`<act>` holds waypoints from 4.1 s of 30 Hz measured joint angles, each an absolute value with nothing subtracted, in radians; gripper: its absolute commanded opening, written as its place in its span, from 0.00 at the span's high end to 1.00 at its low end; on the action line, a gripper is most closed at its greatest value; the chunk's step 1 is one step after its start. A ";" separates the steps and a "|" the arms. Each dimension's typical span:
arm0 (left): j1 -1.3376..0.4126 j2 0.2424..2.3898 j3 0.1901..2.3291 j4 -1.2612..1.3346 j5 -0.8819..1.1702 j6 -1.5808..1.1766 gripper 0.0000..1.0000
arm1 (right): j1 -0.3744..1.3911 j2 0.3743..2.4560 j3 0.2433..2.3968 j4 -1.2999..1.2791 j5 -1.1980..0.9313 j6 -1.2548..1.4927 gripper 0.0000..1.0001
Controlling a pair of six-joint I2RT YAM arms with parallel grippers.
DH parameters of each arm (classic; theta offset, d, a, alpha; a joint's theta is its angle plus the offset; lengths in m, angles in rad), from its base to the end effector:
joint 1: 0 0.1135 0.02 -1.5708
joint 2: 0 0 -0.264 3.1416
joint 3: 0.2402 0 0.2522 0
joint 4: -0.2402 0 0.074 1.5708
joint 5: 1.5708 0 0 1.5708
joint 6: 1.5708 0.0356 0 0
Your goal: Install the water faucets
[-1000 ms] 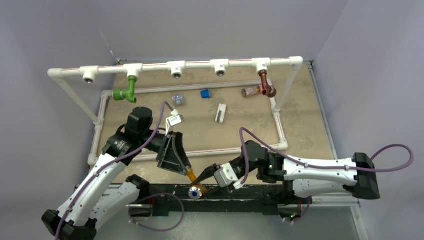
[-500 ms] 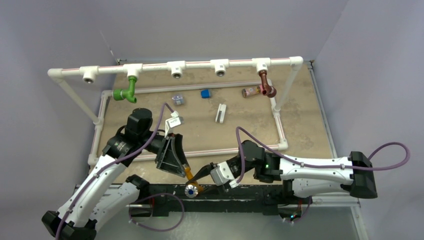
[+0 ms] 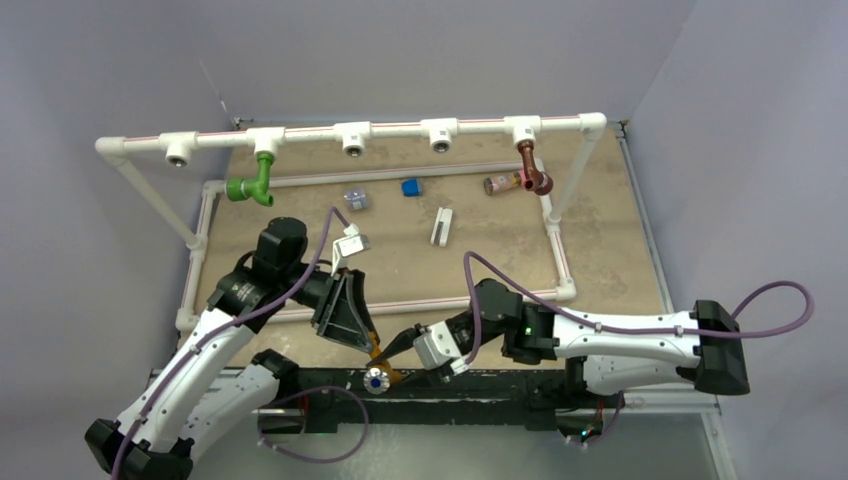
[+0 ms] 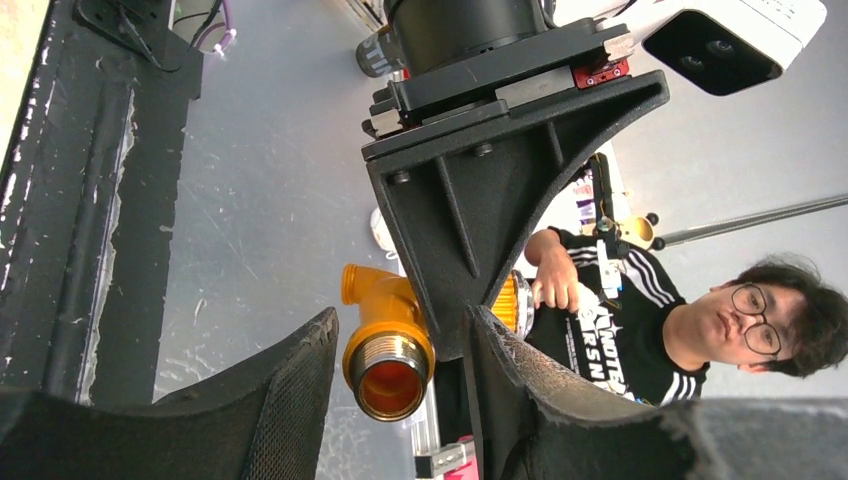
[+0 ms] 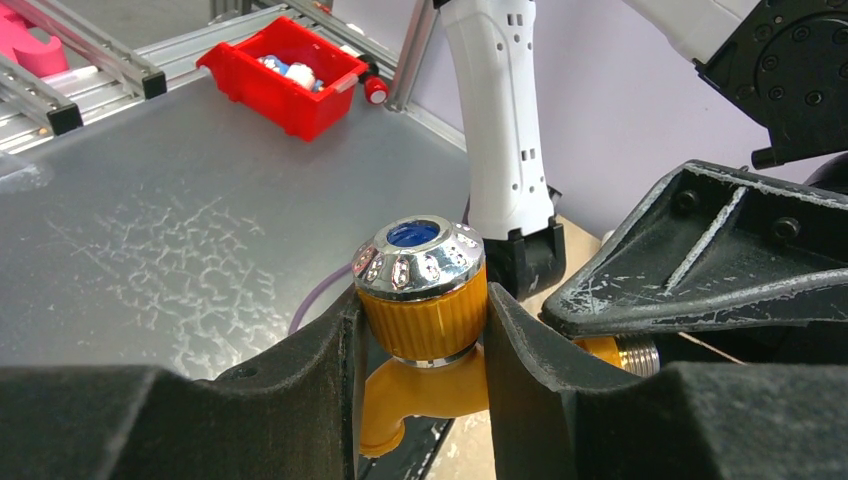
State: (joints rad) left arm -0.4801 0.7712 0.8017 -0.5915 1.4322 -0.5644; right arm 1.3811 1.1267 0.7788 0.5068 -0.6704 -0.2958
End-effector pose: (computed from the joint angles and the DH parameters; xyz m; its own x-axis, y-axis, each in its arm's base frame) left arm 0.1084 -0.0962 0.3230 -0.8307 0.3493 -0.4335 0.4299 -0.0923 -0.8981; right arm 0.0269 0.2575 0.3409 0.2866 0.2812 -0.9159 -0.8381 -0.3897 -0.3819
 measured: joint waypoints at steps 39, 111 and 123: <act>-0.496 0.787 0.715 -0.317 1.304 -0.839 1.00 | 1.393 0.862 0.602 0.561 -0.232 -0.066 0.18; -0.499 0.636 0.654 0.228 0.807 -1.588 1.00 | 1.386 0.977 0.422 1.259 0.036 -0.401 0.66; -0.499 0.647 0.641 0.257 0.811 -1.597 0.78 | 1.384 0.982 0.418 1.289 0.054 -0.394 1.00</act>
